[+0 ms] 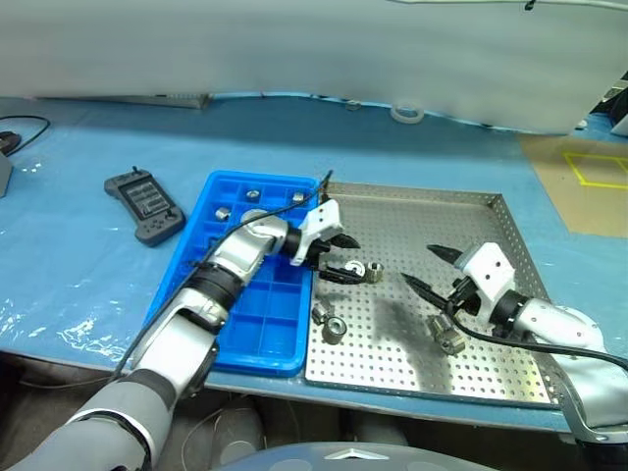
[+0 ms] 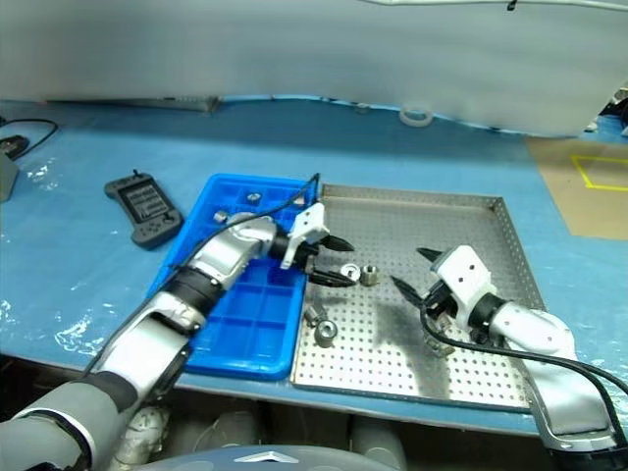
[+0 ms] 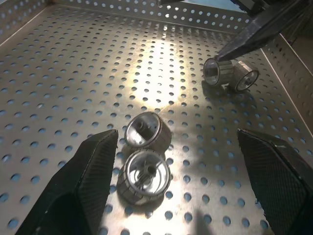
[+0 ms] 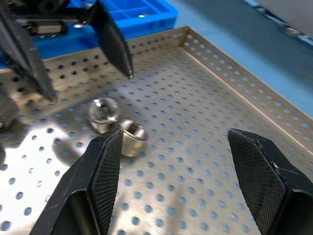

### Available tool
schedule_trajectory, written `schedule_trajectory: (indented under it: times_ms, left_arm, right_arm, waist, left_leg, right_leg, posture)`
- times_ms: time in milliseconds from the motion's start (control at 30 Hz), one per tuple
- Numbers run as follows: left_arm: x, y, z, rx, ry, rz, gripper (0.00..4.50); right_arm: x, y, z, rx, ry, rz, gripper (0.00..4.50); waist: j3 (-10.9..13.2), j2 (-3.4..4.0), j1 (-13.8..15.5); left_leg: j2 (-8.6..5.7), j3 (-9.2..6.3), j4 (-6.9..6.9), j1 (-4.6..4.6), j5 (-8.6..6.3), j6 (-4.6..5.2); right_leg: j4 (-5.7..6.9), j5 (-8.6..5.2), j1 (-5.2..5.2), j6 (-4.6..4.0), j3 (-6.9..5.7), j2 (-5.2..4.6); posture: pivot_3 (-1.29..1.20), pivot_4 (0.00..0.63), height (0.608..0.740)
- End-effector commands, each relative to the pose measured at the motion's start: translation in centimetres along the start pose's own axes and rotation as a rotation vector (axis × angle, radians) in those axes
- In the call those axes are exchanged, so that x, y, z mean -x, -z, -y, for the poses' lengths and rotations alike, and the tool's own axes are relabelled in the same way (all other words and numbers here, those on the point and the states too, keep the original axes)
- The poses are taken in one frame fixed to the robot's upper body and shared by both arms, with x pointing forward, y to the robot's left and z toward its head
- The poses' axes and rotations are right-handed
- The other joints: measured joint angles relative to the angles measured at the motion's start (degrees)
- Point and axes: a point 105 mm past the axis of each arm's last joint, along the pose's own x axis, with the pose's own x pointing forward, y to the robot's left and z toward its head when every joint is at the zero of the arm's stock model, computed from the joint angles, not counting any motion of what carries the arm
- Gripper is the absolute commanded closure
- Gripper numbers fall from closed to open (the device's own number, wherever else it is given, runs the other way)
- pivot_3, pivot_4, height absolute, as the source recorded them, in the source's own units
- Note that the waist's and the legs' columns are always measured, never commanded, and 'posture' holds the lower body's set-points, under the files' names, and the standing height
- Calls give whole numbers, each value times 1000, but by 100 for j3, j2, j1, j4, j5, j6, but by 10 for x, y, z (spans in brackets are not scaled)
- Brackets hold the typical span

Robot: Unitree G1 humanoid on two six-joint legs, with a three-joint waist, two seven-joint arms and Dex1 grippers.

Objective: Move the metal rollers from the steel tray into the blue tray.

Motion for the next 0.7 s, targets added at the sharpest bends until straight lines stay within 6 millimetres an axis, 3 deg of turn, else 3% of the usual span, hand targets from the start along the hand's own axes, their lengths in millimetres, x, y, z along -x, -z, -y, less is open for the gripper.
schedule_trajectory:
  times_ms: [33, 300, 700]
  left_arm:
    - [-11, -4, -6, -49, -11, -26, 422]
    - [-16, 10, -27, -30, -111, -128, 422]
    - [-10, 31, -21, -75, -16, -312, 422]
  right_arm:
    - [10, -14, 4, 40, 56, 40, 943]
    - [18, -7, 4, 31, 161, 19, 943]
    - [19, 1, 9, 62, 230, -2, 943]
  waist:
    - [0, 0, -78]
    - [0, 1, -287]
    - [0, 2, -432]
  left_leg:
    - [-1, 1, 0, 1, -2, 4]
    - [2, 1, -5, -1, -5, 8]
    - [-2, 0, -5, -10, -9, 13]
  right_leg:
    - [-1, 0, 0, 0, 1, -1]
    - [-8, 0, -6, 0, 0, 2]
    - [-19, -1, -7, 0, -2, -3]
  posture:
    - [-392, 150, 740]
    - [-445, 150, 740]
    - [-468, 150, 740]
